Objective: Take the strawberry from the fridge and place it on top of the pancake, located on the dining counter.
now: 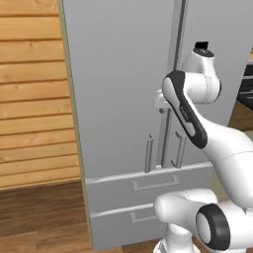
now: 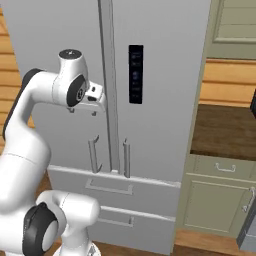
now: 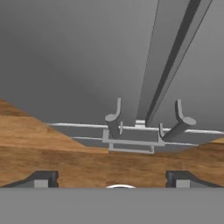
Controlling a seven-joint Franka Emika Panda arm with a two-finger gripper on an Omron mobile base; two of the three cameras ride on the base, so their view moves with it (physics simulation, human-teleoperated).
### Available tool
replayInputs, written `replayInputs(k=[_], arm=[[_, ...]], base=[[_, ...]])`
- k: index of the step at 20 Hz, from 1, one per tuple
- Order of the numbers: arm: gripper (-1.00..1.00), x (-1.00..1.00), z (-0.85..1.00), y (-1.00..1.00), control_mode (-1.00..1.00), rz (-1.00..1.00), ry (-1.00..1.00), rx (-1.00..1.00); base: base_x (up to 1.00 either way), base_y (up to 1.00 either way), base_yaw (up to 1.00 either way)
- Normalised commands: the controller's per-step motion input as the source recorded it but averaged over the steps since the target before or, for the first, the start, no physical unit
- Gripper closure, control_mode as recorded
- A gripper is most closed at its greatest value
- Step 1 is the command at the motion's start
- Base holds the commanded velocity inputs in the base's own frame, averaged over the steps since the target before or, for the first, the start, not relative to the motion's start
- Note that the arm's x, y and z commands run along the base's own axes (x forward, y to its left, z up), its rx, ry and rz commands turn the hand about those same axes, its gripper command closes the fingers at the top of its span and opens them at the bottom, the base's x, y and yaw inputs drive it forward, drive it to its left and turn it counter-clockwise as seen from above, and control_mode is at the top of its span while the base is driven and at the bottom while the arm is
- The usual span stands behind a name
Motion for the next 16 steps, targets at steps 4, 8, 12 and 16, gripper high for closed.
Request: replayInputs(k=[4, 8, 12, 16], arm=[[-1.0, 0.0, 0.0, 0.0, 1.0, 0.0, 0.0, 0.0], [-1.0, 0.0, 0.0, 0.0, 1.0, 0.0, 0.0, 0.0], [-1.0, 0.0, 0.0, 0.0, 1.0, 0.0, 0.0, 0.0], [-1.0, 0.0, 0.0, 0.0, 1.0, 0.0, 0.0, 0.0]], base=[[-0.46, -0.47, -0.01], [-0.32, -0.32, -0.13], [-0.06, -0.5, -0.15], [-0.16, -0.24, -0.01]])
